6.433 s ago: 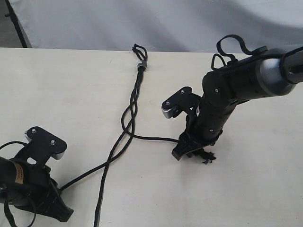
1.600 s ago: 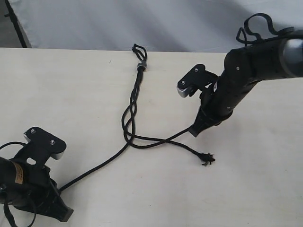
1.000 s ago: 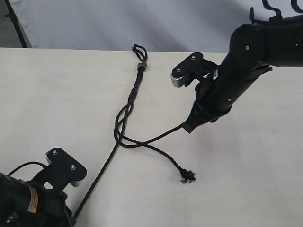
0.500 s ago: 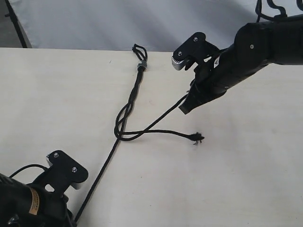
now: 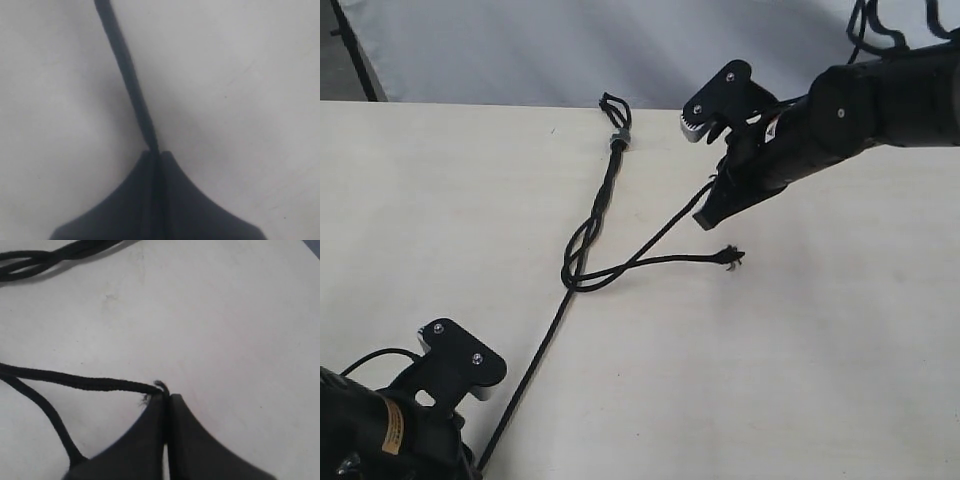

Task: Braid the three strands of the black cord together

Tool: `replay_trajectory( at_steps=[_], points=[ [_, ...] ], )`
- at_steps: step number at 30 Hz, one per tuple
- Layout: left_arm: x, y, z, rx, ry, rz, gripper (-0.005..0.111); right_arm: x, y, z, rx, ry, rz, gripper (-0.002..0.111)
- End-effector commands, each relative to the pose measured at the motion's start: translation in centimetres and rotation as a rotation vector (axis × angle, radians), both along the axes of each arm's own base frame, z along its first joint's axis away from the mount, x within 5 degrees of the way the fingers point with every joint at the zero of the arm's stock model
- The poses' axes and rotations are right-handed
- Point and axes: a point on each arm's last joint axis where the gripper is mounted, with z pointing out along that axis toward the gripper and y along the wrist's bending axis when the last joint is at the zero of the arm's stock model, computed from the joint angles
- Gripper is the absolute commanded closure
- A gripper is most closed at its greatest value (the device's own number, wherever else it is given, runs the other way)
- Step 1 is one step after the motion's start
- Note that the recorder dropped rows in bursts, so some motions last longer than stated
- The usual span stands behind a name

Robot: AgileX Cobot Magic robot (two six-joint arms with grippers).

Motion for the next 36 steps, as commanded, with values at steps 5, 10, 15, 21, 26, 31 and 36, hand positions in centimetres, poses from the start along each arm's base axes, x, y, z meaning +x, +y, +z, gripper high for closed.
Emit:
replay_trajectory(
  at_steps=[5,10,15,21,26,31,36],
  points=[
    [-1.1,0.5,-0.6,0.053,0.091,-0.002,0.105,0.5,-0.2,-5.9,-0.078,0.156,-0.004,0.108],
    [-1.1,0.5,-0.6,0.053,0.091,-0.004,0.105,0.8,-0.1,-6.9,-0.09,0.181,-0.004,0.108],
    [-1.1,0.5,-0.6,0.052,0.089,-0.005,0.105,0.9,-0.1,-7.9,-0.111,0.238,-0.009,0.108],
    [-1.1,0.5,-0.6,0.053,0.088,-0.007,0.105,1.3,0.1,-8.0,-0.105,0.296,-0.063,0.108],
    [-1.1,0.5,-0.6,0.053,0.088,-0.007,0.105,1.4,0.3,-7.9,-0.082,0.29,-0.096,0.086],
    [-1.1,0.5,-0.6,0.054,0.087,-0.011,0.105,1.2,0.2,-6.7,-0.081,0.289,-0.102,0.032],
    [-1.1,0.5,-0.6,0.055,0.085,-0.019,0.105,0.0,-0.1,-1.7,-0.037,0.269,-0.117,0.024]
  ],
)
